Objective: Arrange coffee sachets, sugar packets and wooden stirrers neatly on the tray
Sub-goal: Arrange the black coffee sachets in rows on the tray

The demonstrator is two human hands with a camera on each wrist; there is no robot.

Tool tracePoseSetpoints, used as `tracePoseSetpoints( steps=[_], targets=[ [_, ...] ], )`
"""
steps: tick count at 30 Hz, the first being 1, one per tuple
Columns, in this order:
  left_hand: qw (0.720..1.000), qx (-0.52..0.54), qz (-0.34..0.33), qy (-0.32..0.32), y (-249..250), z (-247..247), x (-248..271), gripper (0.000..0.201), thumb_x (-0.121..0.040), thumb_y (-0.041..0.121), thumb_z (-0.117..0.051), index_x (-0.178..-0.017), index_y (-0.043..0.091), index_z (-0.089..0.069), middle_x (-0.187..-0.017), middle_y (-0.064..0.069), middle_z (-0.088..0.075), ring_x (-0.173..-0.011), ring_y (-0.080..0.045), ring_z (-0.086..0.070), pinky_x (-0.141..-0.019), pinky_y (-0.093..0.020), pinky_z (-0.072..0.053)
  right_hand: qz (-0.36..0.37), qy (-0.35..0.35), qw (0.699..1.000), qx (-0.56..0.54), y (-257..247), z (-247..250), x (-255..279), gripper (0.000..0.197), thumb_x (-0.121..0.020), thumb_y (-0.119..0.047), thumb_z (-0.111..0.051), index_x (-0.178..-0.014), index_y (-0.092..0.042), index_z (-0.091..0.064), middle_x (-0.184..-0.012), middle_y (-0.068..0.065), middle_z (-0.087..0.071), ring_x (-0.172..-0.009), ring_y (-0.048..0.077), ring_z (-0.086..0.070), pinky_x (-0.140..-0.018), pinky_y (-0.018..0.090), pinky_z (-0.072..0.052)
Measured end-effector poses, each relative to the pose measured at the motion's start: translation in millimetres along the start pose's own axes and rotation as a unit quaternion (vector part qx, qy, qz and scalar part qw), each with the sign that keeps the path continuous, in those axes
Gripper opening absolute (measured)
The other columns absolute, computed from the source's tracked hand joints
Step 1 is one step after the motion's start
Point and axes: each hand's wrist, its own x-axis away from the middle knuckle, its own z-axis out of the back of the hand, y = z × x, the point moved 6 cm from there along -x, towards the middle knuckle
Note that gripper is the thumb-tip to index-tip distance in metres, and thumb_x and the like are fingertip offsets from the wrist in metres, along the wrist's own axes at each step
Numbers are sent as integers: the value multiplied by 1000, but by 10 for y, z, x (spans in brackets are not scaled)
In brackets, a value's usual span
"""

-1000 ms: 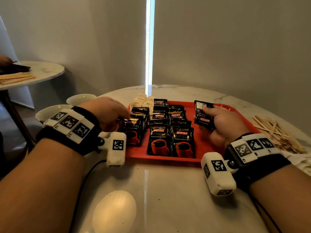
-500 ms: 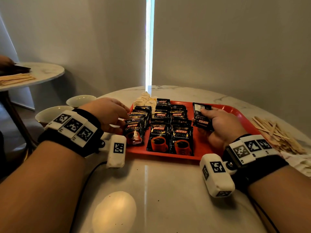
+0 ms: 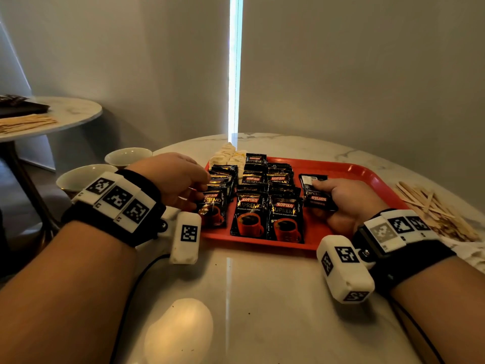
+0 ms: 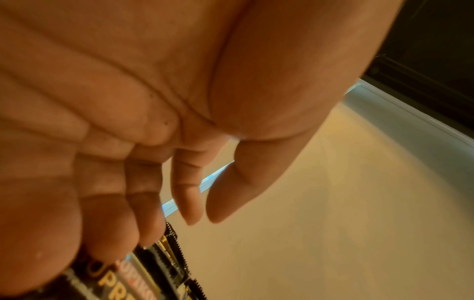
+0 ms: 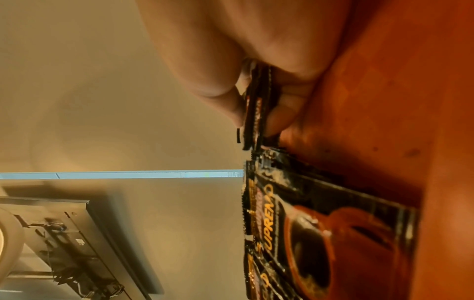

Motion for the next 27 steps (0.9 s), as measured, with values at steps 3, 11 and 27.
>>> tracePoseSetpoints(
  steps=[3, 11, 27],
  targets=[
    [1000, 0, -15, 4, 26, 12, 0, 12, -95, 5, -59, -106, 5, -64, -94, -14, -64, -83, -27, -61, -75, -42, -54, -2, -20, 1000, -7, -7, -40, 29, 33, -95, -7, -61, -126, 3, -58, -93, 15, -72, -68, 23, -74, -49, 30, -56],
    [978, 146, -150, 9, 259, 63, 25, 7, -96, 11, -60, -93, 14, -65, -84, -3, -62, -63, -14, -54, -49, -25, -42, 77, 3, 996, -46, -165, -88, 210, 33, -100, -13, -58, -132, -15, -50, -89, 11, -72, -59, 20, -71, -34, 21, -41],
    [934, 92, -321, -125, 559, -463, 420, 37, -67, 17, -74, -101, 29, -76, -92, 2, -65, -74, -17, -58, -61, -20, -52, 79, -97, 992, -15, -275, -582, 717, 46, -97, -22, -62, -135, -1, -51, -73, 5, -72, -50, 14, -65, -30, 17, -36]
  ],
)
